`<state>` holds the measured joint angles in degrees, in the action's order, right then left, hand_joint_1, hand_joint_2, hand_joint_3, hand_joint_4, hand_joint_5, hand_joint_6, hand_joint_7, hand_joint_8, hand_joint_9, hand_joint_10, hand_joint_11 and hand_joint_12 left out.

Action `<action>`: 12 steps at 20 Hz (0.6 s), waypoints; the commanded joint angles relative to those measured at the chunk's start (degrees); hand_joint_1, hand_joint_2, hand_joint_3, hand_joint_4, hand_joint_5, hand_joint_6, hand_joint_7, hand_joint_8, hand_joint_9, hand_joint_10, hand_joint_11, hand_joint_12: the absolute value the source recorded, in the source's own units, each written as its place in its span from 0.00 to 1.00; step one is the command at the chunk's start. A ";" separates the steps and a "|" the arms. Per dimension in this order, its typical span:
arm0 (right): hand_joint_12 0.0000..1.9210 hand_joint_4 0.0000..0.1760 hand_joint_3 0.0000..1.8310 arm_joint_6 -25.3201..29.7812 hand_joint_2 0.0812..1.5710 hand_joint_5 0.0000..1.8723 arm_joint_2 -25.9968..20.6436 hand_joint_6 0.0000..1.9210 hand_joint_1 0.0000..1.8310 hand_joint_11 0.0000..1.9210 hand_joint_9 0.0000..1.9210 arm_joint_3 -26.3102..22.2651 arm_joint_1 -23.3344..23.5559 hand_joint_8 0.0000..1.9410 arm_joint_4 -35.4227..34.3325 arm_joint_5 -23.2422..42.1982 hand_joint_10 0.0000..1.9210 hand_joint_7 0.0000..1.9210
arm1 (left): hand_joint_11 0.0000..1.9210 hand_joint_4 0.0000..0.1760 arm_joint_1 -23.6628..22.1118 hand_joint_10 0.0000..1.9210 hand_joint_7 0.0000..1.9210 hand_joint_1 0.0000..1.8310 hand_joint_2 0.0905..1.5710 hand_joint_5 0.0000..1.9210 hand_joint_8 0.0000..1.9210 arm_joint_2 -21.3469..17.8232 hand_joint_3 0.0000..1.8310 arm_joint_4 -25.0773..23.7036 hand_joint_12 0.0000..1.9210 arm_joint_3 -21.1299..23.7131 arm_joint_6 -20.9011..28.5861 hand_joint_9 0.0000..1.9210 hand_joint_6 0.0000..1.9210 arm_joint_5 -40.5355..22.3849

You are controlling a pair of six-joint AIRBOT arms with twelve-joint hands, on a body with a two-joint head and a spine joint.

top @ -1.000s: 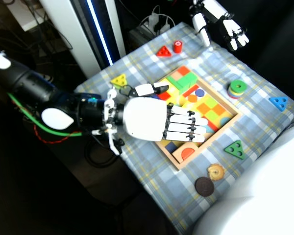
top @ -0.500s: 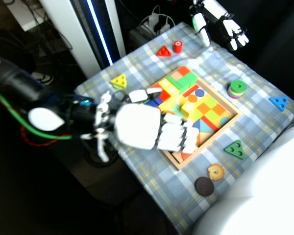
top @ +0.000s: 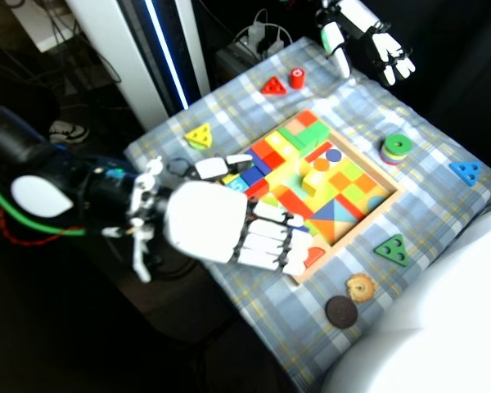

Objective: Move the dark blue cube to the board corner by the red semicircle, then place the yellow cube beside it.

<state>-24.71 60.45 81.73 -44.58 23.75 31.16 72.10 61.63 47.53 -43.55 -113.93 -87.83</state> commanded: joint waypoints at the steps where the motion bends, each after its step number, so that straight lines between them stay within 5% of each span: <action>1: 0.00 0.56 0.00 -0.51 0.51 0.14 -0.28 0.00 0.00 0.00 0.00 -0.16 0.18 0.00 -2.26 5.17 0.00 0.00 | 0.00 0.37 -0.22 0.00 0.05 0.39 0.87 0.16 0.00 -0.29 0.00 -2.85 0.00 -0.01 0.20 0.04 0.00 -5.90; 4: 0.00 0.44 0.00 -2.84 0.52 0.15 -1.05 0.00 0.00 0.00 0.00 -0.42 0.04 0.00 -4.21 4.89 0.00 0.00 | 0.00 0.31 -0.13 0.00 0.05 0.40 0.87 0.16 0.00 -0.30 0.00 -2.85 0.00 0.01 0.20 0.05 0.00 -5.71; 5: 0.00 0.44 0.00 -3.07 0.52 0.15 -1.26 0.00 0.00 0.00 0.00 -0.44 0.04 0.00 -4.42 4.85 0.00 0.00 | 0.00 0.31 -0.13 0.00 0.05 0.40 0.87 0.16 0.00 -0.31 0.00 -2.85 0.00 0.01 0.20 0.05 0.00 -5.70; 6: 0.00 0.52 0.00 -3.11 0.54 0.14 -1.38 0.00 0.00 0.00 0.00 -0.48 0.04 0.00 -4.43 4.82 0.00 0.00 | 0.00 0.45 -0.13 0.00 0.05 0.38 0.88 0.15 0.00 -0.31 0.00 -2.85 0.00 0.01 0.20 0.04 0.00 -5.69; 7: 0.00 0.52 0.00 -3.28 0.54 0.14 -1.64 0.00 0.00 0.00 0.00 -0.64 0.04 0.00 -4.43 4.78 0.00 0.00 | 0.00 0.45 -0.13 0.00 0.05 0.38 0.88 0.15 0.00 -0.29 0.00 -2.85 0.00 0.01 0.19 0.04 0.00 -5.66; 8: 0.00 0.40 0.01 -3.61 0.55 0.15 -1.92 0.00 0.00 0.00 0.00 -0.90 0.05 0.00 -4.50 4.76 0.00 0.00 | 0.00 0.40 -0.13 0.00 0.05 0.40 0.87 0.15 0.00 -0.29 0.00 -2.85 0.00 -0.01 0.19 0.04 0.00 -5.57; 12: 0.00 0.45 0.01 -5.30 0.56 0.15 -2.57 0.00 0.00 0.00 0.00 -1.69 0.05 0.00 -5.34 4.49 0.00 0.00 | 0.00 0.36 -0.13 0.00 0.05 0.39 0.88 0.15 0.00 -0.27 0.00 -2.85 0.00 -0.08 0.20 0.04 0.00 -5.28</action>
<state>-29.89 58.19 80.09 -44.95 20.45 30.37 72.29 61.63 47.42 -43.51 -113.95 -86.91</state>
